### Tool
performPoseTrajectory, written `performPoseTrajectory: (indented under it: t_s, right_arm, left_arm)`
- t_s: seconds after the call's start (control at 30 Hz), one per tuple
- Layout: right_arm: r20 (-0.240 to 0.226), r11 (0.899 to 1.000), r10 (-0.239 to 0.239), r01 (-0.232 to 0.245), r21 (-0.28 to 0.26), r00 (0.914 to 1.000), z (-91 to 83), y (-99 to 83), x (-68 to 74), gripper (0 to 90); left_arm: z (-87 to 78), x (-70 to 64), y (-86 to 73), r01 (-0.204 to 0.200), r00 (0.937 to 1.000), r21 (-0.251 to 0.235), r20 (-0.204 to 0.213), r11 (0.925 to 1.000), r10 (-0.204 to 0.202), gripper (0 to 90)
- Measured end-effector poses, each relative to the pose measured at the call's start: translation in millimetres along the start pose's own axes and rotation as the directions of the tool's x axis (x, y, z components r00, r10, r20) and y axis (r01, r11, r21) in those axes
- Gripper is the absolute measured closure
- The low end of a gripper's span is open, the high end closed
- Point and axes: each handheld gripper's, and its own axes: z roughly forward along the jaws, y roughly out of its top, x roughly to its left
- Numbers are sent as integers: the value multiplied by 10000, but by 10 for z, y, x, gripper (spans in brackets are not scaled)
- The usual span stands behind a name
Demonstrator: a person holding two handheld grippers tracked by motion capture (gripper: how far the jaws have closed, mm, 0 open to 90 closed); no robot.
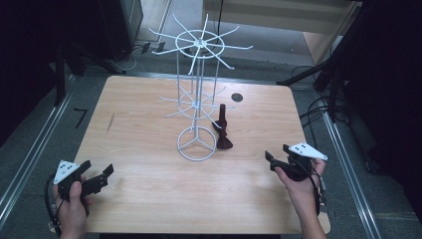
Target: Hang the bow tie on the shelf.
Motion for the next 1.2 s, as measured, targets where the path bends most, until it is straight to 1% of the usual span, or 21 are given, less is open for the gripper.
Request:
performPoseTrajectory:
  t_s: [0.1,0.27,0.5,0.6,0.63,0.67,0.87,0.9,1.03,1.17,1.2]
  right_arm:
    - [18,9998,193,-193,98,9998,-24,-109,-46,240]
    - [37,9993,291,-291,228,9996,-68,-253,-94,206]
    - [9,9986,498,-498,175,9988,-183,-443,-175,161]
    - [40,9983,545,-546,208,9985,-233,-532,-227,142]
    - [74,9982,563,-564,202,9984,-252,-565,-251,138]
    - [128,9979,605,-607,214,9981,-280,-605,-280,131]
    - [299,9948,988,-994,203,9947,-437,-776,-442,131]
    - [322,9950,986,-991,151,9946,-474,-809,-485,131]
    - [423,9919,1273,-1271,-68,9910,-596,-915,-596,132]
    - [491,9862,1651,-1644,-182,9851,-646,-989,-678,133]
    - [528,9863,1647,-1637,-218,9849,-649,-992,-686,134]
  left_arm:
    - [0,-2,0,-33,10000,1,-13,10000,33,145]
    - [1,-3,0,-64,10000,3,-19,10000,65,145]
    - [2,-14,0,-117,9999,15,-60,9999,118,145]
    - [1,-2,2,-29,10000,34,-11,10000,29,146]
    - [0,5,2,95,9999,-2,34,10000,-95,145]
    - [-1,8,1,130,9999,-32,17,9999,-130,145]
    - [2,0,2,56,10000,13,3,10000,-56,145]
    - [2,-1,2,49,10000,12,-4,10000,-49,145]
    - [5,-8,2,-39,10000,43,-33,10000,39,145]
    - [11,-11,6,-59,9999,114,-84,9999,60,146]
    - [13,-13,6,-84,9999,129,-101,9999,85,146]
